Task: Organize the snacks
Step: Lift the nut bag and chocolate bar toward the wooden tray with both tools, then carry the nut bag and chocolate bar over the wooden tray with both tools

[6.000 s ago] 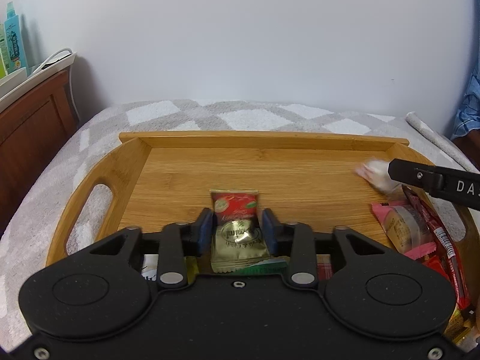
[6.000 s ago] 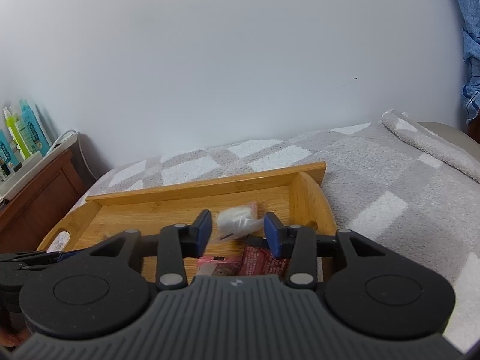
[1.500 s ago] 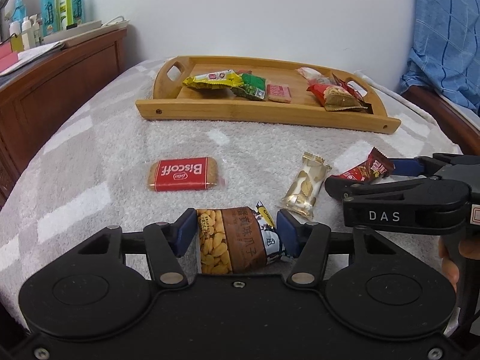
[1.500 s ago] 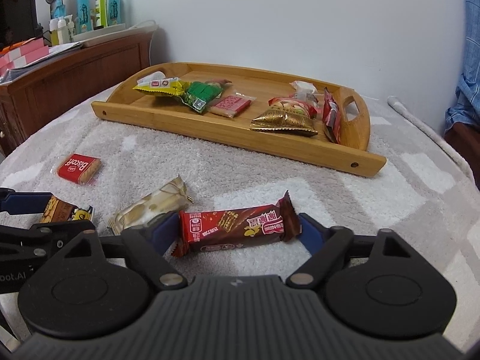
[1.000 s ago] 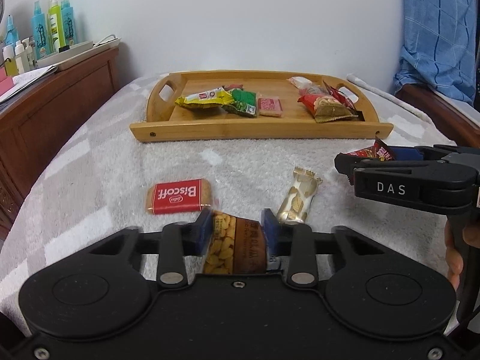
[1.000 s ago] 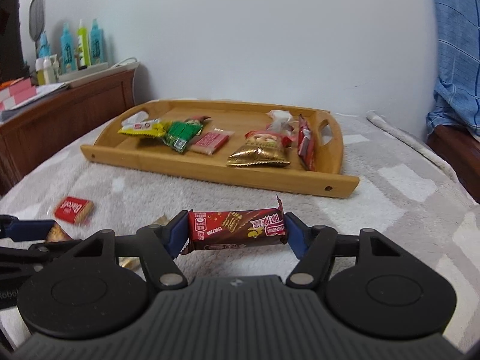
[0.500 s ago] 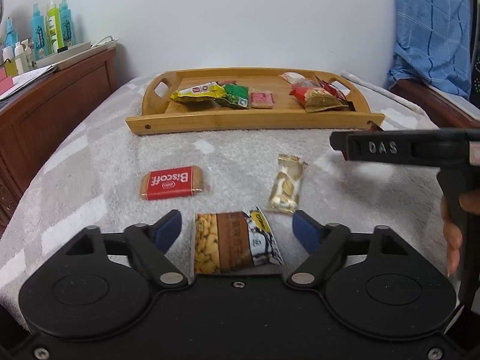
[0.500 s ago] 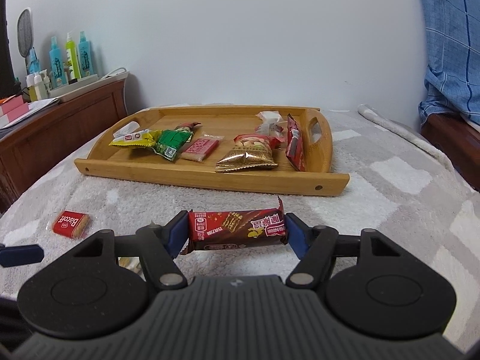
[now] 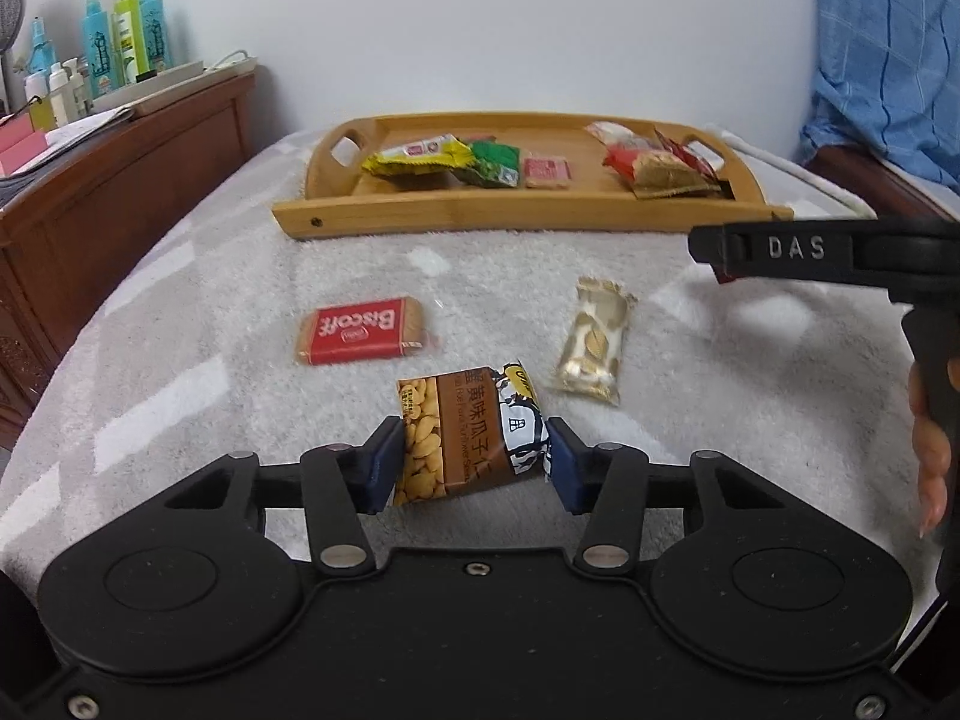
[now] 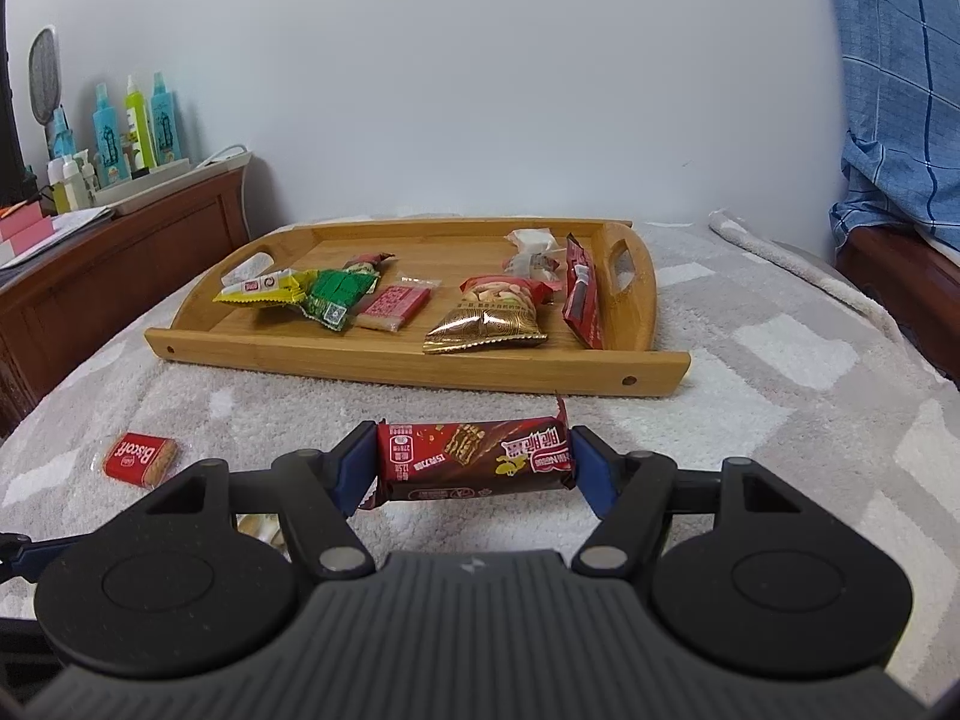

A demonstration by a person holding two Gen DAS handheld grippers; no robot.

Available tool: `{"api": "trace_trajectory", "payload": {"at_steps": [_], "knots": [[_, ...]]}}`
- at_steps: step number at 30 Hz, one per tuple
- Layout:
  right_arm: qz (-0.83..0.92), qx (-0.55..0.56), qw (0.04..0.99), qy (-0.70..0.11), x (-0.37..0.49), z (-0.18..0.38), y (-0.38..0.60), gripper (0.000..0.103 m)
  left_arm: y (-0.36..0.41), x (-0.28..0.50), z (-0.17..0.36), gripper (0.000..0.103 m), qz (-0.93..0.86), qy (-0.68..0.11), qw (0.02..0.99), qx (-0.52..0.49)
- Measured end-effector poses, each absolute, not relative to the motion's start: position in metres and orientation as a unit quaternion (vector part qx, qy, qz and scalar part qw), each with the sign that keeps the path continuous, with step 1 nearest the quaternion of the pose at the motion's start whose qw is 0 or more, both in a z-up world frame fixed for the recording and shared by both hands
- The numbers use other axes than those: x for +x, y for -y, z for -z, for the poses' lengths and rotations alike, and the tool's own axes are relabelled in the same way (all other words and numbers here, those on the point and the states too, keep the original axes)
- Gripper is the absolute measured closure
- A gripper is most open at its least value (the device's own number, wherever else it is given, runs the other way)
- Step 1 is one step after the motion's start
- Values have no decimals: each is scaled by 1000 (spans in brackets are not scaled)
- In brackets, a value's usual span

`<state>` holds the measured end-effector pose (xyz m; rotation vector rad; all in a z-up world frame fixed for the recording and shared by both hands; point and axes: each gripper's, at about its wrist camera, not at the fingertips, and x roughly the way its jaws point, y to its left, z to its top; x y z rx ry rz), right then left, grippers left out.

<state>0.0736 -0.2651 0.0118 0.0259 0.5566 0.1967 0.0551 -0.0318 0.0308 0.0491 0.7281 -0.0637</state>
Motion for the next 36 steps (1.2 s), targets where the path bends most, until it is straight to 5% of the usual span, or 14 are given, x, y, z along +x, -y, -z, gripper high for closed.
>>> {"api": "trace_trajectory", "payload": {"at_steps": [36], "knots": [[-128, 121, 953, -246, 142, -63, 295, 32, 28, 186, -129, 56, 85, -293, 951, 44]]}}
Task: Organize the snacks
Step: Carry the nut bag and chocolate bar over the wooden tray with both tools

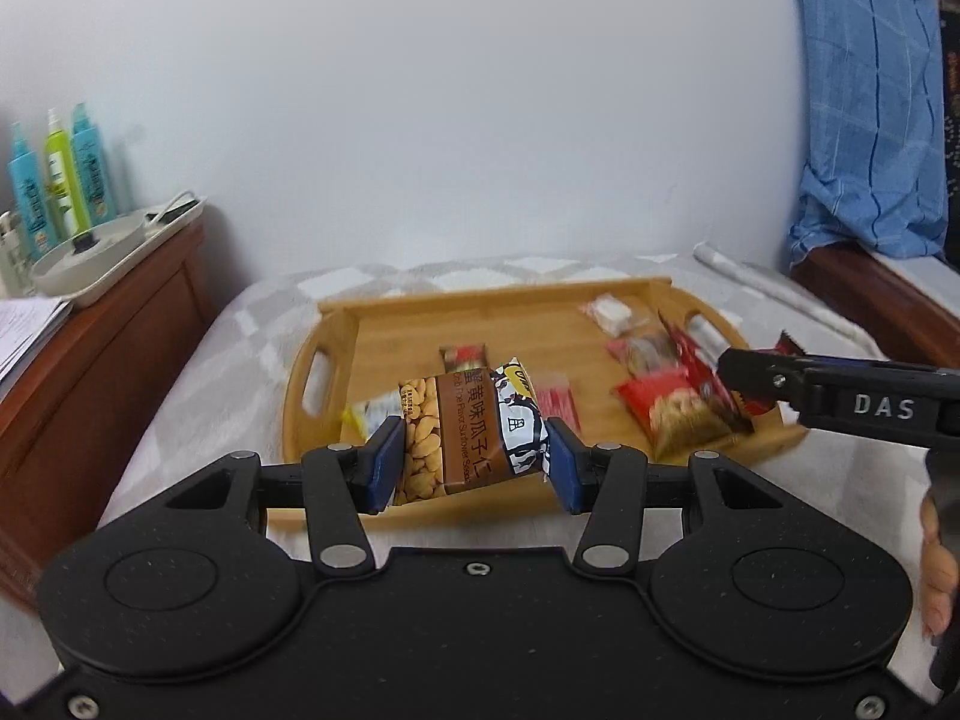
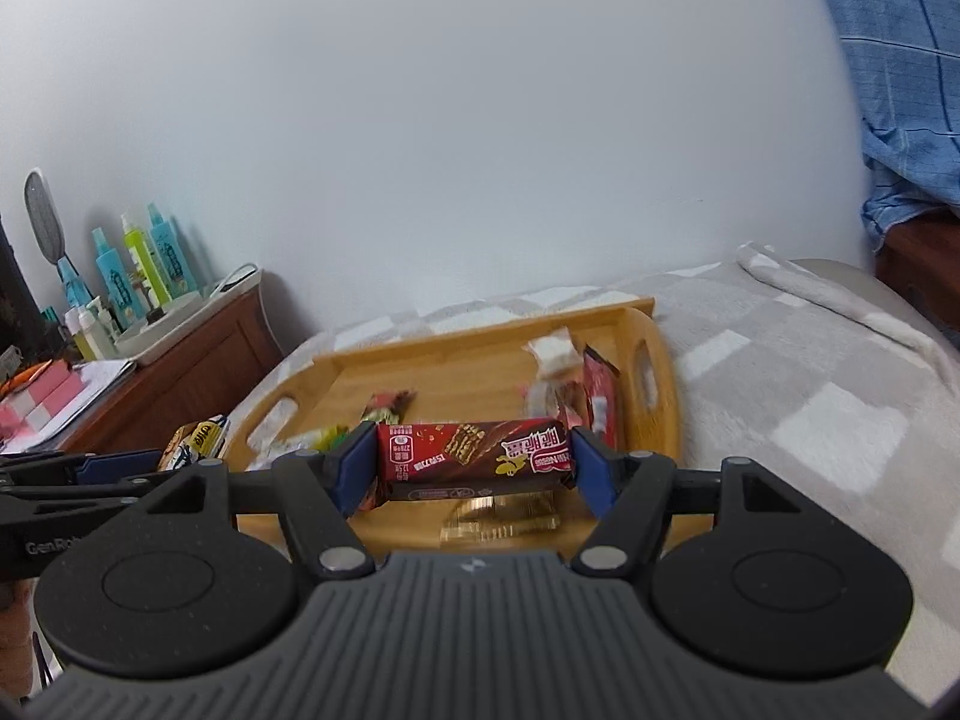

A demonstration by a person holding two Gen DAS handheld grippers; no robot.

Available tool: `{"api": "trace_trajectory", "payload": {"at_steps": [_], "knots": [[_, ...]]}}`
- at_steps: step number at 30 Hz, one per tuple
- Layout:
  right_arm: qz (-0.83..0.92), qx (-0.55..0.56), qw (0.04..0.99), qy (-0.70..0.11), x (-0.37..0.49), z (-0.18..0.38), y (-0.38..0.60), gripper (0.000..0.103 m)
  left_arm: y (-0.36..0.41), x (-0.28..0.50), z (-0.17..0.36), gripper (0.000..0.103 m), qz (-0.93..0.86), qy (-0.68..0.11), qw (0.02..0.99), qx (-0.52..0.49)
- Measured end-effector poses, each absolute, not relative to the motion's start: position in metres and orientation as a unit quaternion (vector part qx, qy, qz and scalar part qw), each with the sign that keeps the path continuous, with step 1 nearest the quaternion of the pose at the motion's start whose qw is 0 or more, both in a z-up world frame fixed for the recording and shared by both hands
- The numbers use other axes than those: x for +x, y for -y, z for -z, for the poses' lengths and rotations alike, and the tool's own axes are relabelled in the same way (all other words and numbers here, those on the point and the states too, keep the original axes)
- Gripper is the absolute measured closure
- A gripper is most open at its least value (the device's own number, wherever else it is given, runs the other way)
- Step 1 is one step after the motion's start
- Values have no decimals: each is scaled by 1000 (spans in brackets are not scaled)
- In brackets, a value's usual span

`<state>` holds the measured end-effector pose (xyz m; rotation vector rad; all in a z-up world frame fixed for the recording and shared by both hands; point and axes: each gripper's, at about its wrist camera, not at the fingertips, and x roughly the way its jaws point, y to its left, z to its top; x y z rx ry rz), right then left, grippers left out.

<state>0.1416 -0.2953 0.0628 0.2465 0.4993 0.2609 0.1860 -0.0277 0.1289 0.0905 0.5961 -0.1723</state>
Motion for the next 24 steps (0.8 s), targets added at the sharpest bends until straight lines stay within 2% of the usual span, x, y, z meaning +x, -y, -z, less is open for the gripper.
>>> {"api": "trace_trajectory", "payload": {"at_steps": [7, 16, 24], "knots": [[-142, 107, 954, -241, 191, -62, 284, 32, 2, 244, -128, 56, 99, -287, 952, 22], [-156, 66, 952, -255, 239, -38, 255, 32, -33, 307, -92, 56, 89, -301, 949, -8], [-160, 23, 948, -274, 260, -26, 239, 32, -25, 354, -80, 55, 94, -325, 941, 23]]}}
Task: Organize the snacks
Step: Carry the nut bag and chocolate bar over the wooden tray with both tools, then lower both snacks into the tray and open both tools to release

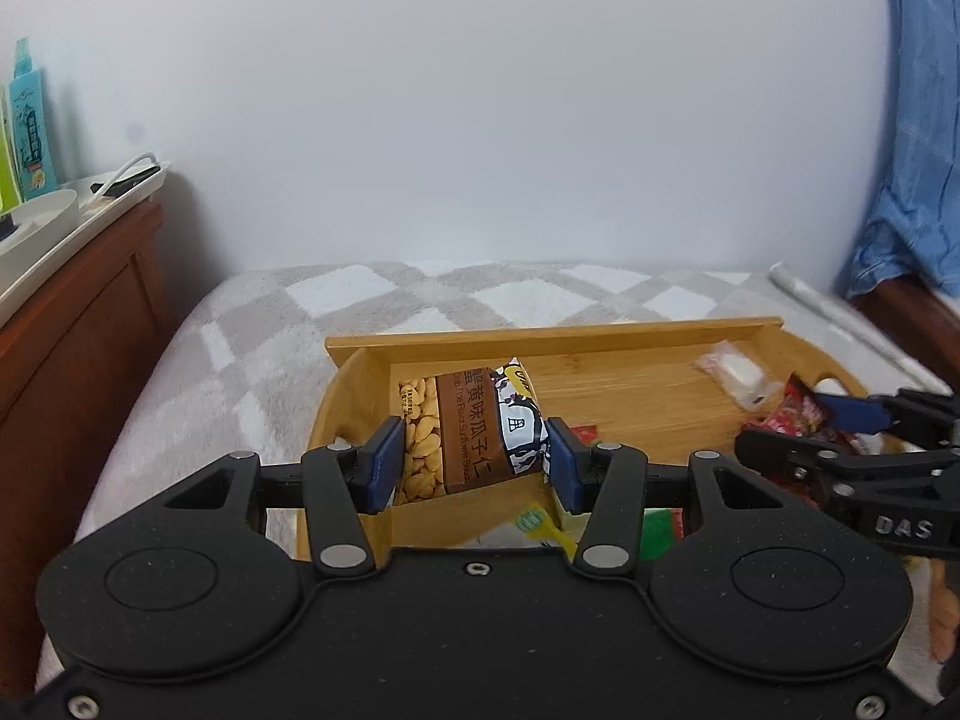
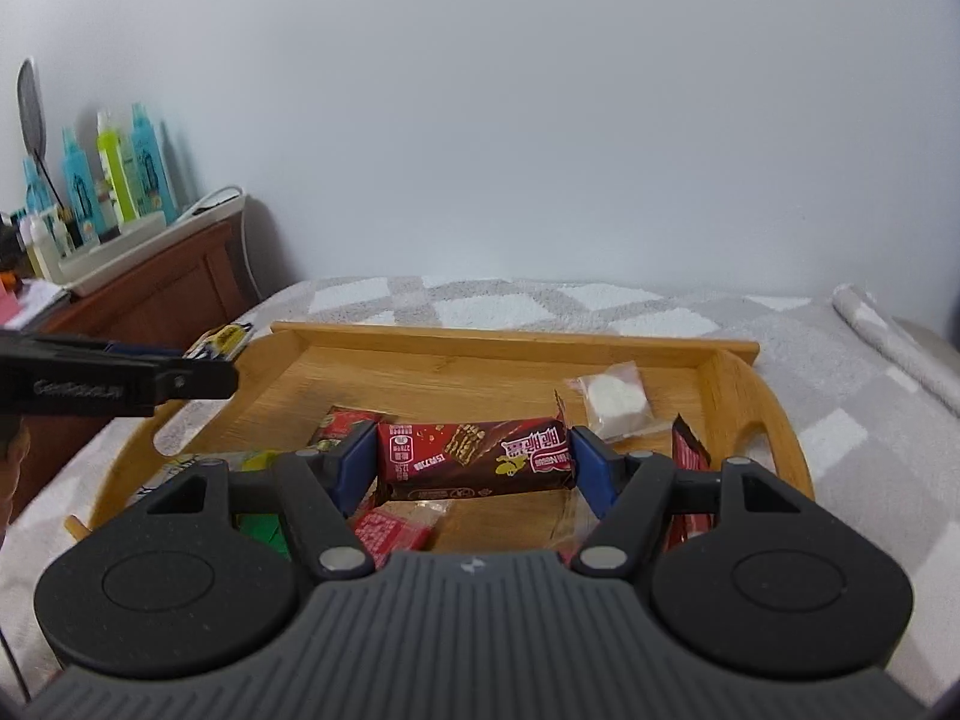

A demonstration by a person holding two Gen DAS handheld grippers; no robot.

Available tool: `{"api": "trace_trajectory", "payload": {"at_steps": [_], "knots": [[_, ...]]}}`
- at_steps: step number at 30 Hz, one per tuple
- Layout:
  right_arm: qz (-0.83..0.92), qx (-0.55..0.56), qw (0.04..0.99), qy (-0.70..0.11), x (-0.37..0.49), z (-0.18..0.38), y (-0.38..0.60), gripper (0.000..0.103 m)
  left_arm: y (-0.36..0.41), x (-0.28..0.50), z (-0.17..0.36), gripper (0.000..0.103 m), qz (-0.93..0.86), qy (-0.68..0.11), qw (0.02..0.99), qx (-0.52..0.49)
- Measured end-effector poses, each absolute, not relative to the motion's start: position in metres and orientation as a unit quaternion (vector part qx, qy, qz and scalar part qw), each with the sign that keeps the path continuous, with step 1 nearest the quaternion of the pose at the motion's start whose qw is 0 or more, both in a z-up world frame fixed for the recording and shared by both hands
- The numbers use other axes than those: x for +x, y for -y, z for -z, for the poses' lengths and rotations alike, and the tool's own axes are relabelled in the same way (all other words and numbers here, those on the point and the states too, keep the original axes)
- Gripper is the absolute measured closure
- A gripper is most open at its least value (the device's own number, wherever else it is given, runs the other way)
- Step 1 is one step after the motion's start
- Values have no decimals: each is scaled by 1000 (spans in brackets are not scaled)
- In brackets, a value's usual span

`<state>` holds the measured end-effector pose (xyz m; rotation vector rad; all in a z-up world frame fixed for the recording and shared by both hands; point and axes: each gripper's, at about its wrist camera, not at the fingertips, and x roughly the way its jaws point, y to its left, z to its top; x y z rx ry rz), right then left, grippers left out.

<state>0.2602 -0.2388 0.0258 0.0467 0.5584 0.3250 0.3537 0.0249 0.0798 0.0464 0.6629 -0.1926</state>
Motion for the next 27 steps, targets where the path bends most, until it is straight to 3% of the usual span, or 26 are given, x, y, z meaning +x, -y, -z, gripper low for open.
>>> {"api": "trace_trajectory", "payload": {"at_steps": [21, 27], "knots": [[-150, -9, 945, -291, 272, -12, 229, 31, -17, 362, -46, 55, 94, -353, 930, 36], [-163, -3, 942, -294, 271, -10, 228, 24, -16, 361, -45, 53, 99, -357, 928, 29]]}}
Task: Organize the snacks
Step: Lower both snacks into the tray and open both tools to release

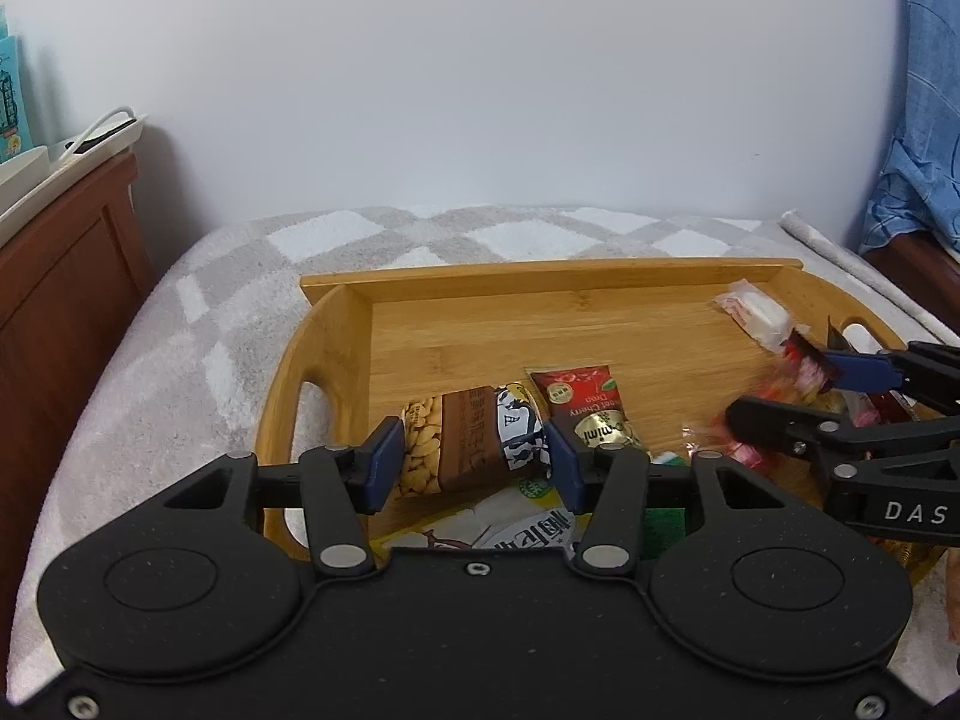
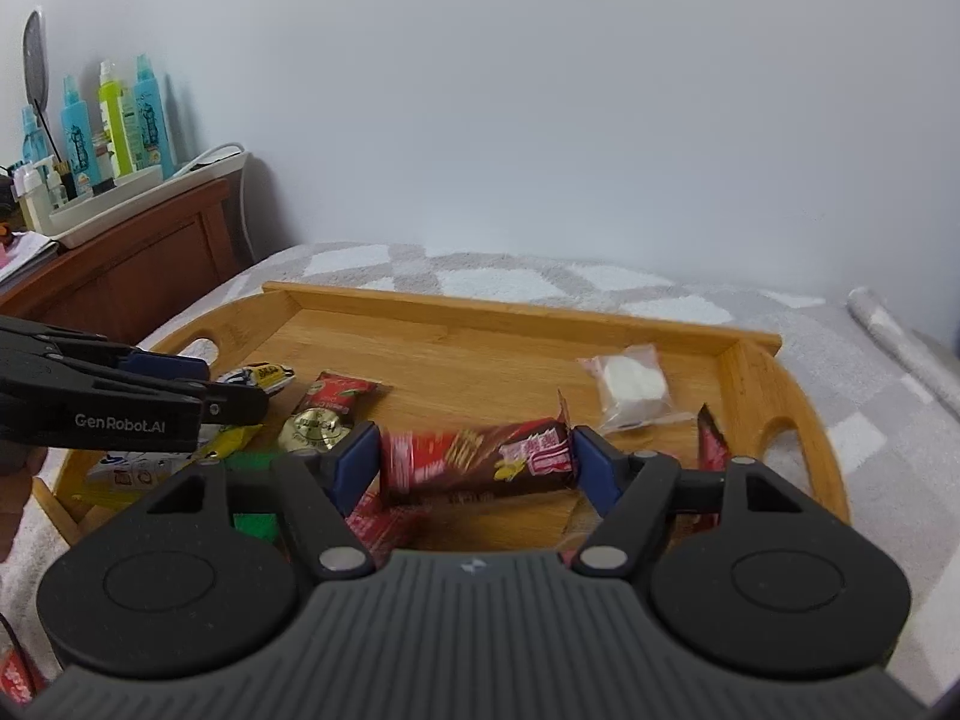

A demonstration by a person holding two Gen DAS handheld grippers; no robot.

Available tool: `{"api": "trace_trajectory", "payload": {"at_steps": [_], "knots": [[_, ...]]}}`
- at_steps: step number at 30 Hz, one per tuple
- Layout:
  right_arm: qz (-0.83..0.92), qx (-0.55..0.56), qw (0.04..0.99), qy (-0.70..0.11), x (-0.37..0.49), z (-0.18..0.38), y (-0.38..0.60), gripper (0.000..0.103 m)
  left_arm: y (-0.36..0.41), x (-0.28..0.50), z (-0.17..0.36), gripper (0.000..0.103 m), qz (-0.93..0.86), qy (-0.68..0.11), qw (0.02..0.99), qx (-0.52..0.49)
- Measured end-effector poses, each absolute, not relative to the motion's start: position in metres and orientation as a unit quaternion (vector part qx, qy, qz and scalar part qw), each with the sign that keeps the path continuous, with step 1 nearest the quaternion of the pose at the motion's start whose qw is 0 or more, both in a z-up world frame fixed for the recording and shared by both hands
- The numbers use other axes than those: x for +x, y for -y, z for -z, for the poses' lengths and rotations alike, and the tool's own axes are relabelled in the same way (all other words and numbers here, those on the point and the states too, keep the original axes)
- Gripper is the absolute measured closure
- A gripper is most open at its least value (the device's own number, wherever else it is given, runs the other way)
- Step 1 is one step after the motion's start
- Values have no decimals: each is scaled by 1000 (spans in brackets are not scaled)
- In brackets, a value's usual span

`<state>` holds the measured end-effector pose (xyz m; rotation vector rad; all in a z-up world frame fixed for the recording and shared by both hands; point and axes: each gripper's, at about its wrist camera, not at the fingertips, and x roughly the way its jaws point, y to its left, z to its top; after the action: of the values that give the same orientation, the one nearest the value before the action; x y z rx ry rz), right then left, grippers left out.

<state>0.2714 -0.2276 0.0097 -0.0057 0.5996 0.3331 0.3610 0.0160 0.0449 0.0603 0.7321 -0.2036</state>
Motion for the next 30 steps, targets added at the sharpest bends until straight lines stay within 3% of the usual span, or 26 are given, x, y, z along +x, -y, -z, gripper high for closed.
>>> {"api": "trace_trajectory", "payload": {"at_steps": [7, 13, 19, 21, 30], "knots": [[-168, -9, 942, -291, 267, -9, 225, 23, -8, 356, -44, 51, 105, -357, 927, 41], [-169, 6, 944, -282, 259, -15, 225, 17, -7, 347, -52, 37, 111, -346, 931, 38], [-164, 8, 948, -274, 243, -21, 226, 13, -9, 332, -62, 31, 110, -342, 933, 28], [-160, 14, 948, -274, 235, -22, 228, 12, -10, 325, -65, 24, 111, -340, 934, 25], [-149, -13, 959, -242, 190, -35, 226, 4, -9, 272, -74, 21, 112, -334, 935, 48]]}}
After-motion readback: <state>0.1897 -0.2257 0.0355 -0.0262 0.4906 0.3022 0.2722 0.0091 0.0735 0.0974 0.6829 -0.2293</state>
